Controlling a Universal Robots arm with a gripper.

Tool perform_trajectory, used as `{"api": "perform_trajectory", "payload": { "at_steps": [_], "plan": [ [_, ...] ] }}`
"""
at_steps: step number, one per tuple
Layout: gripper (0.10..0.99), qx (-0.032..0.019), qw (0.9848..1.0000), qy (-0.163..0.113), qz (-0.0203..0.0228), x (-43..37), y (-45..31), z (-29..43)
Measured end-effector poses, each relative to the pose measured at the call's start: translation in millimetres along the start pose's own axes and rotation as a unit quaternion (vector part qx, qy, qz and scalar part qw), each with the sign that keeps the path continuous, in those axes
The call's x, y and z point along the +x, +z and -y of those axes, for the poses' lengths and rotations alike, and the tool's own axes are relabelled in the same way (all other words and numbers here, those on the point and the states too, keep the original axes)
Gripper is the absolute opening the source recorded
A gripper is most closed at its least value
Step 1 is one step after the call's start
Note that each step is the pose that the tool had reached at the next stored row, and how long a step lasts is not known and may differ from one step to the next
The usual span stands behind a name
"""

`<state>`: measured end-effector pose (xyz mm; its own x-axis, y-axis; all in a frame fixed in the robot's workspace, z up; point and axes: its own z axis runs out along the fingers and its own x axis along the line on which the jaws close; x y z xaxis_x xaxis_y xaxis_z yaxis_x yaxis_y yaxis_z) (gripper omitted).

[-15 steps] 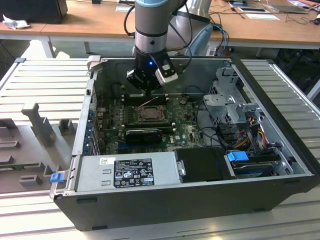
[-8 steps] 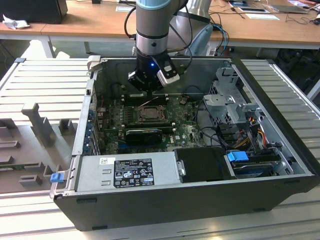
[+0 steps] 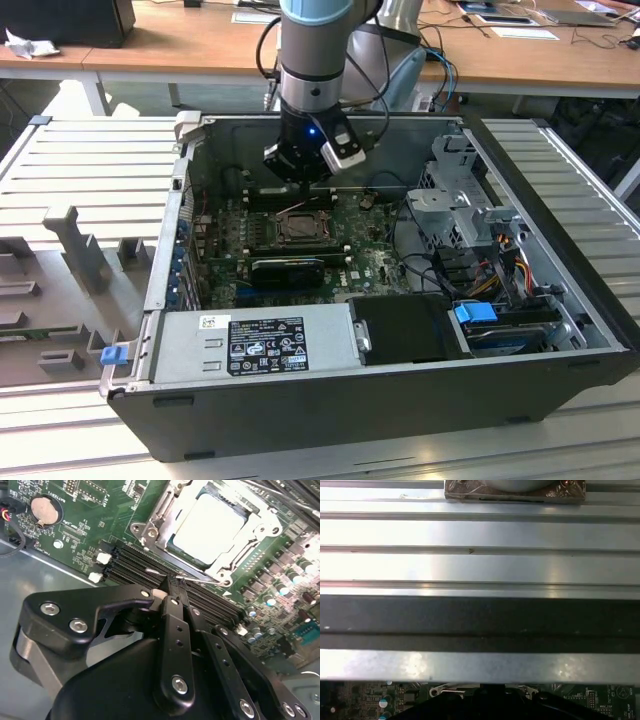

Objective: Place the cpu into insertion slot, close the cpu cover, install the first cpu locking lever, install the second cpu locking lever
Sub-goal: 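Install the first cpu locking lever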

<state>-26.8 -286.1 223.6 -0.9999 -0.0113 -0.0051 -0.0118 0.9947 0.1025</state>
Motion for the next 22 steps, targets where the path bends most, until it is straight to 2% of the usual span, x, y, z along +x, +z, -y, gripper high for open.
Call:
{"api": "perform_trajectory", "payload": {
  "at_steps": [9,22],
  "plan": [
    [0.106,0.0000,1.0000,-0.006,-0.0002,-6.4,7.9,0.3],
    [0.106,0.0003,1.0000,-0.006,0.0005,-8.7,18.2,2.3]
  ]
}}
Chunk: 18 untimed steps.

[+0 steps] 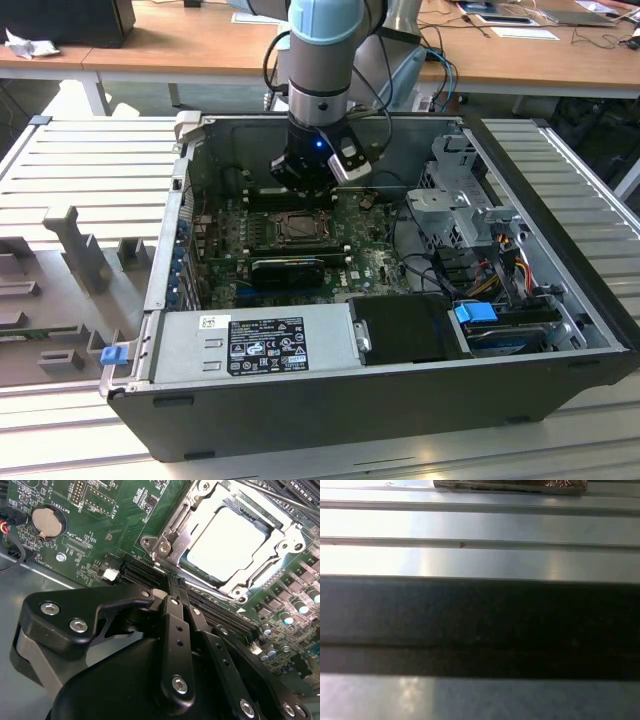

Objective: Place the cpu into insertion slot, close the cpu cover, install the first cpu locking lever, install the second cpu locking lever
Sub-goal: 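Install the first cpu locking lever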

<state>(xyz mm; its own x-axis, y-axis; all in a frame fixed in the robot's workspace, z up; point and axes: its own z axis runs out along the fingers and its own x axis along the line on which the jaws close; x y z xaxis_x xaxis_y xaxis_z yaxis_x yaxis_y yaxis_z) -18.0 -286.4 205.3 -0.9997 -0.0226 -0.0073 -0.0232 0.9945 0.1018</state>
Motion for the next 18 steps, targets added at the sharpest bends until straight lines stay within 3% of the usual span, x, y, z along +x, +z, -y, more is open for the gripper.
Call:
{"api": "perform_trajectory", "payload": {
  "at_steps": [18],
  "plan": [
    [0.106,0.0012,1.0000,0.000,0.0001,0.0,2.8,3.2]
  ]
}}
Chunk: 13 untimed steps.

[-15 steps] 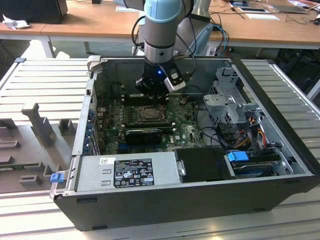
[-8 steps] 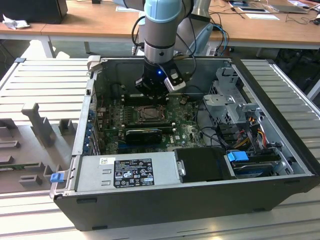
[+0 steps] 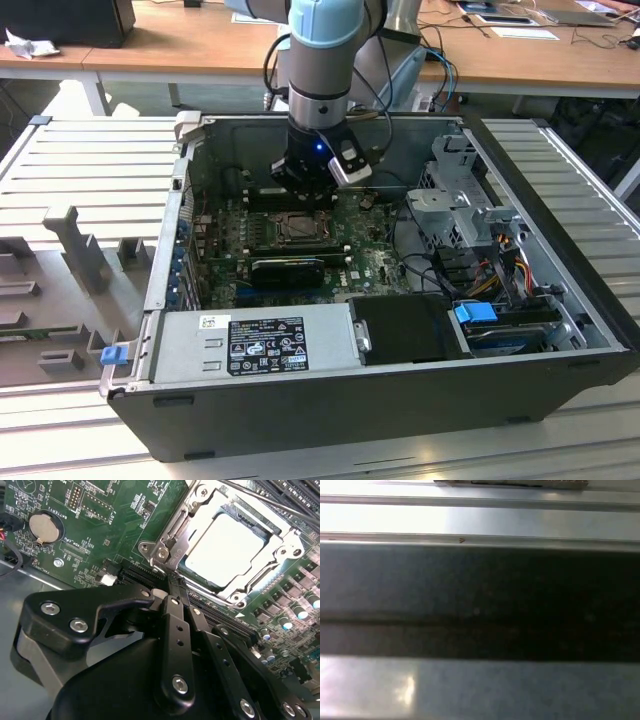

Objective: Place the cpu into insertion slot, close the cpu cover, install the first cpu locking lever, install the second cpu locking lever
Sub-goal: 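Install the first cpu locking lever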

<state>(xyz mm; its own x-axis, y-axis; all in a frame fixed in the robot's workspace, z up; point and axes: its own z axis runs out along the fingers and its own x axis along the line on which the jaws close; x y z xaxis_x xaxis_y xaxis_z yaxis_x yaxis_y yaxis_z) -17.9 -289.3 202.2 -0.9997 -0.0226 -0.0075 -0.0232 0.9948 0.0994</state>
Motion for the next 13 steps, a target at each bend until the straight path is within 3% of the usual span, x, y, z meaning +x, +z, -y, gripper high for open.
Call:
{"api": "perform_trajectory", "payload": {
  "at_steps": [3,7,9,13],
  "plan": [
    [0.106,0.0004,1.0000,0.000,-0.0002,0.1,1.1,0.6],
    [0.106,-0.0092,1.0000,0.000,0.0000,-0.1,1.4,0.6],
    [0.106,-0.0100,0.9999,0.000,0.0002,-0.1,0.5,0.5],
    [0.106,-0.0094,1.0000,0.000,0.0000,-0.2,-14.1,-0.9]
  ]
}}
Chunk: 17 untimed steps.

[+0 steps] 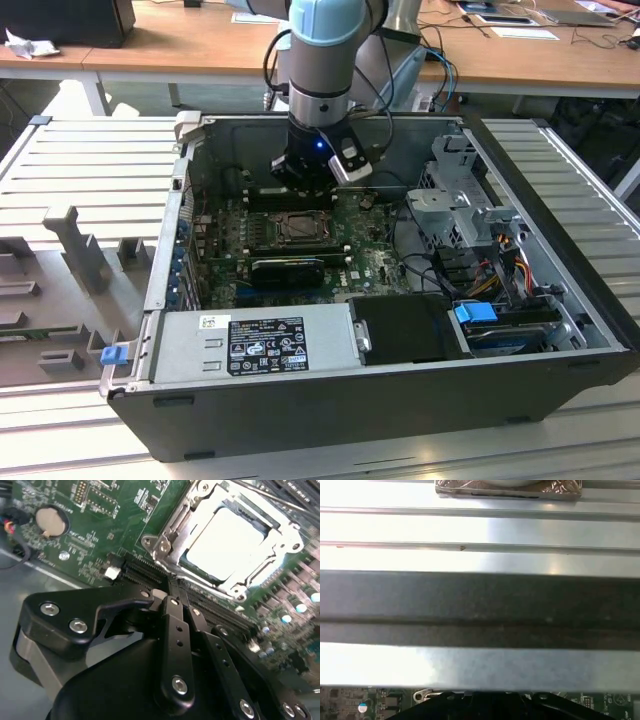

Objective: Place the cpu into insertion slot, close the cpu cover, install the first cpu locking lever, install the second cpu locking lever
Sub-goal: 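Install the first cpu locking lever, then install the second cpu locking lever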

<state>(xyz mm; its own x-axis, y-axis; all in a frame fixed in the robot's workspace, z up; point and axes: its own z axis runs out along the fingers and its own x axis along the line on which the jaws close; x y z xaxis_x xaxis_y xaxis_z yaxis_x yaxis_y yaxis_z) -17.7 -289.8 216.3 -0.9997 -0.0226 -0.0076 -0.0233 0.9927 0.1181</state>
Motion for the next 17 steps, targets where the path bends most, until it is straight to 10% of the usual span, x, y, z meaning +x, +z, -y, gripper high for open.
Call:
{"api": "perform_trajectory", "payload": {
  "at_steps": [17],
  "plan": [
    [0.106,0.0003,1.0000,0.000,0.0001,0.2,-3.1,8.5]
  ]
}}
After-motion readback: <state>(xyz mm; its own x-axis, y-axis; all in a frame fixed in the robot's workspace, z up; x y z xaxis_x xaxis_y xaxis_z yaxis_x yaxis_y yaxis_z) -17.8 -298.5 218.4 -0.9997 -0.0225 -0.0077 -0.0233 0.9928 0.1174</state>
